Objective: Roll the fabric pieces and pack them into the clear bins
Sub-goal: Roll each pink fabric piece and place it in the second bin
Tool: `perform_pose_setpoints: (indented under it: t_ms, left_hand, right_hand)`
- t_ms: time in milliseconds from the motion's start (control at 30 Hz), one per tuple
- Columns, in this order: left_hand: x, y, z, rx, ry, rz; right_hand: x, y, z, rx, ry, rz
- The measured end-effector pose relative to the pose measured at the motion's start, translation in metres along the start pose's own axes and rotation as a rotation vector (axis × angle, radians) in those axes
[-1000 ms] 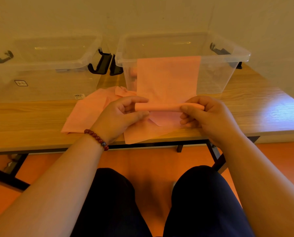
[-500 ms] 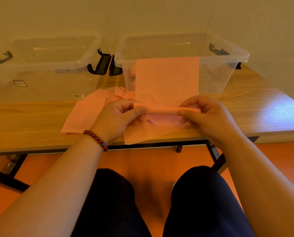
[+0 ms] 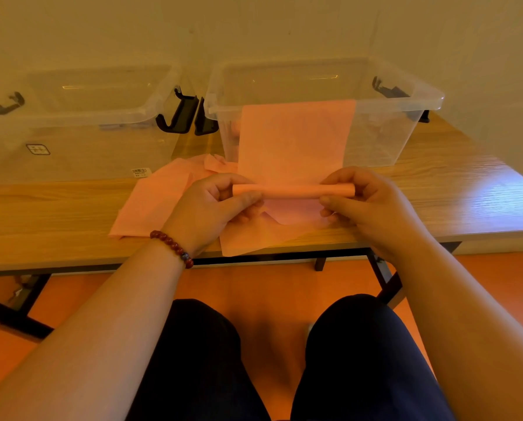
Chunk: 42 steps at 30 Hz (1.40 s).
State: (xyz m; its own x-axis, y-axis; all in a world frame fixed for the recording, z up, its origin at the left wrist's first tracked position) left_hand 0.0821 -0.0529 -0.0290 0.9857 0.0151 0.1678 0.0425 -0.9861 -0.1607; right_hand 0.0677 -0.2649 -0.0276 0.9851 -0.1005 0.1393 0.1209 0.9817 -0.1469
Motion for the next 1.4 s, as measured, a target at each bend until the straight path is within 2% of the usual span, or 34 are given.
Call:
perform_pose_setpoints:
  t_ms: [200, 400, 567, 800, 1033, 1233, 1400]
  left_hand:
    - [-0.0005, -0.0011, -0.0008, 0.014, 0.013, 0.000]
    - [-0.0006, 0.0013, -0.0030, 0.024, 0.016, -0.006]
    - [0.0001, 0.0005, 0.0004, 0.000, -0.011, 0.018]
    - [-0.0001, 0.0009, -0.0025, 0.013, 0.011, 0.001]
    - [0.0006, -0.0001, 0.0011, 0.005, -0.007, 0.002]
    - [-0.0009, 0.0007, -0.0035, 0.035, 0.018, -0.005]
    - [-0.0014, 0.0000, -0.0027, 0.014, 0.003, -0.009]
  right_hand:
    - [0.0006, -0.0011, 0.0005, -0.025, -0.007, -0.033]
    - [-0.0014, 0.0025, -0.0008, -0.029, 0.010, 0.022]
    - [0.0000, 0.0000, -0.0014, -0.041, 0.006, -0.031]
    - [-0.0007, 0.0023, -0.0011, -0.031, 0.010, 0.018]
    - [0.0001, -0.0011, -0.0005, -0.046, -0.009, -0.042]
    - [-0.0001, 0.0013, -0.0016, -0.043, 0.003, -0.007]
    - [0.0003, -0.0013, -0.0012, -0.042, 0.003, -0.043]
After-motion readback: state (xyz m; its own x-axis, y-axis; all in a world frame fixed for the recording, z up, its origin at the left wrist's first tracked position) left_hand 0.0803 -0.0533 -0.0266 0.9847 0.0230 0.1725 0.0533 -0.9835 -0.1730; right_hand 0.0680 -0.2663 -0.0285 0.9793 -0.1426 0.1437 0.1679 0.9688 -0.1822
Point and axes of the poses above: each hand's wrist, its own x-axis towards the middle knuckle, its own y-axis out of the palm, z = x × y, the point moved 10 cm from there along x, towards the middle knuckle, and after that the axes turned 9 degrees about -z, right-handed, at the moved point
